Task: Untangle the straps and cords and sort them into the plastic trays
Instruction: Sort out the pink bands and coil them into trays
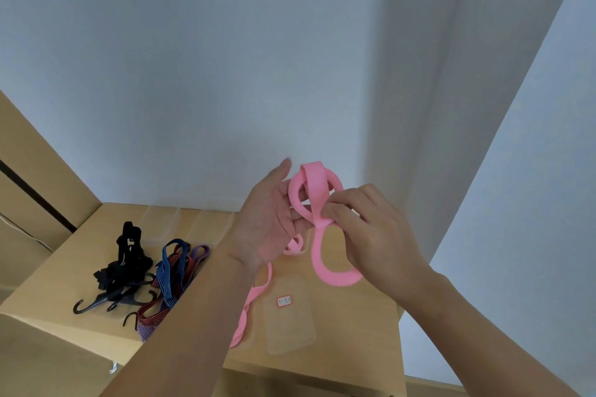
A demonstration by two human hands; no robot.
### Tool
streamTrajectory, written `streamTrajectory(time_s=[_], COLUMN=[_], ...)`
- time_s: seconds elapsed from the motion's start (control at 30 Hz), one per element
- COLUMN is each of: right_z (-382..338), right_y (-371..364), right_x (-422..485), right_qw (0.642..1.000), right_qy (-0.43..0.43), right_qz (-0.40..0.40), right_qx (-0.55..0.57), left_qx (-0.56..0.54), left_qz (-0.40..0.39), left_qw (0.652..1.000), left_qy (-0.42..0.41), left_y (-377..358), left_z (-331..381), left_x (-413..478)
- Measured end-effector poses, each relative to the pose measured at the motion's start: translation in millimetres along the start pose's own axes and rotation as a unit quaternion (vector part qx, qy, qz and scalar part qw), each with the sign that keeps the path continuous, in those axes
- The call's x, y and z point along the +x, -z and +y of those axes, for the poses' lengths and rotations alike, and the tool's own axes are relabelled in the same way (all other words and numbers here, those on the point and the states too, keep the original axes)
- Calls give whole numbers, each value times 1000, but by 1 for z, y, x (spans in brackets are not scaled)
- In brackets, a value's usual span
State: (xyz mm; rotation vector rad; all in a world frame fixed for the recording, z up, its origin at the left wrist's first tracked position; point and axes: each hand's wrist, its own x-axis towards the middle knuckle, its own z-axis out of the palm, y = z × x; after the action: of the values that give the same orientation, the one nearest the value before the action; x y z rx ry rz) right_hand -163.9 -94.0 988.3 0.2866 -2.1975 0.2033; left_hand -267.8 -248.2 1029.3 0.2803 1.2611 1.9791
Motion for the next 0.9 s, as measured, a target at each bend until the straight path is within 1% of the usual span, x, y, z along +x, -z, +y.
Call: streamTrajectory(time_s=[0.1, 0.17, 0.23, 0.3, 0.37, 0.5, 0.6, 0.67, 0.73, 0.8, 0.9], right_z=[0, -2, -4, -5, -4, -2, -3, -5, -11, -20, -28], right_y=[-1, -1, 1, 2, 1, -7, -8, -7, -4, 0, -4], right_x=[-2, -4, -7, -13, -22, -35, -37, -31, -20, -4, 14], right_qw=[1000, 999, 996, 993, 993, 996, 997, 998, 992, 981, 960], right_qy=[-10, -23, -38, -48, -54, -29, -11, -17, -43, -70, -160], right_qz=[-8, -19, -27, -28, -37, -65, -36, 2, 15, 28, 41], right_qx=[2, 30, 80, 103, 94, 60, 60, 64, 115, 179, 228], left_qx=[85, 104, 101, 82, 71, 68, 84, 142, 213, 281, 344], left_qz=[-8, 17, 46, 69, 89, 118, 150, 172, 158, 122, 79], left_qw=[995, 992, 992, 993, 992, 989, 982, 968, 952, 935, 912], left_qy=[-45, -66, -66, -57, -56, -64, -78, -117, -156, -180, -208], left_y=[-3, -3, -1, 1, 4, 8, 9, 13, 17, 21, 29], left_z=[-5, -6, -4, 1, 4, 9, 7, 4, 0, -7, -19], left_x=[-2, -2, 0, 1, 4, 7, 9, 10, 8, 5, 2])
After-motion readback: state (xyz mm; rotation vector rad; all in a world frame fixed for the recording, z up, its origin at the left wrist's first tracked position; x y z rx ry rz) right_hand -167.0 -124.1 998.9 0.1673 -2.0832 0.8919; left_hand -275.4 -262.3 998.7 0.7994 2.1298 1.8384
